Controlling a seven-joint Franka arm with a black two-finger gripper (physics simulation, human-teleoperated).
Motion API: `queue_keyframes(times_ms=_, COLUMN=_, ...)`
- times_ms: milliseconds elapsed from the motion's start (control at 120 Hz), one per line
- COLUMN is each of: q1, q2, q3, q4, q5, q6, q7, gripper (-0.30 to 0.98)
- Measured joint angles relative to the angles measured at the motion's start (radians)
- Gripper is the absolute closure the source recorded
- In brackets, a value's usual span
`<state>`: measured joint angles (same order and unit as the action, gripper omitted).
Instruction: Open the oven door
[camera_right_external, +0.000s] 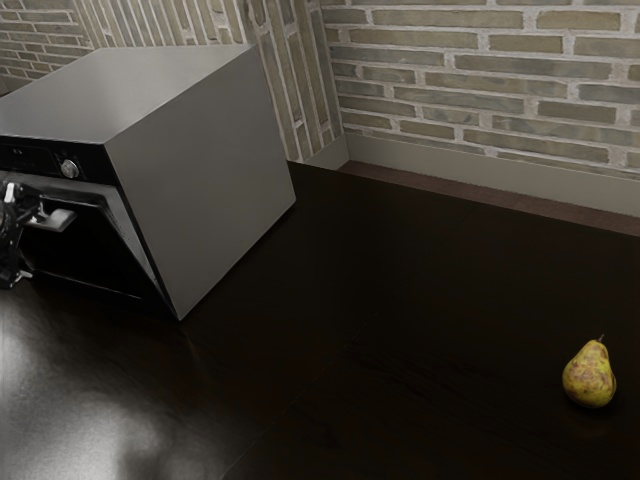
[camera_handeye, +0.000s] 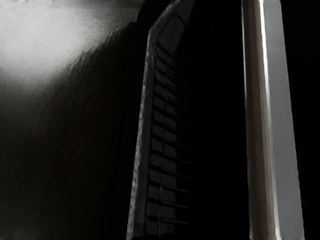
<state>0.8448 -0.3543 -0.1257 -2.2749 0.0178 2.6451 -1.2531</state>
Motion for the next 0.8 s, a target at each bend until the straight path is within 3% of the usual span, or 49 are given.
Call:
queue_keyframes(times_ms=200, q1=0.048, q2=-0.177, q3=0.003, q4=-0.178, q5=0.0, q6=0.011, q7=0.002, gripper=0.0)
queue_keyframes(times_ms=392, q1=0.112, q2=-0.511, q3=0.017, q4=-0.465, q5=-0.032, q6=0.014, q7=0.004, gripper=0.0)
queue_keyframes(times_ms=458, q1=0.11, q2=-0.614, q3=0.018, q4=-0.523, q5=-0.042, q6=0.009, q7=0.004, gripper=0.0)
queue_keyframes(times_ms=533, q1=0.065, q2=-0.642, q3=0.015, q4=-0.531, q5=-0.049, q6=0.002, q7=0.005, gripper=0.0)
queue_keyframes(times_ms=617, q1=-0.116, q2=-0.631, q3=-0.022, q4=-0.334, q5=-0.049, q6=-0.111, q7=0.004, gripper=0.0)
queue_keyframes(times_ms=683, q1=-0.414, q2=-0.537, q3=-0.107, q4=0.038, q5=-0.047, q6=-0.337, q7=-0.012, gripper=0.0)
queue_keyframes(times_ms=750, q1=-0.715, q2=-0.233, q3=-0.133, q4=0.53, q5=0.02, q6=-0.575, q7=-0.003, gripper=0.01)
queue_keyframes(times_ms=800, q1=-0.913, q2=-0.081, q3=-0.108, q4=0.689, q5=0.077, q6=-0.716, q7=0.013, gripper=0.01)
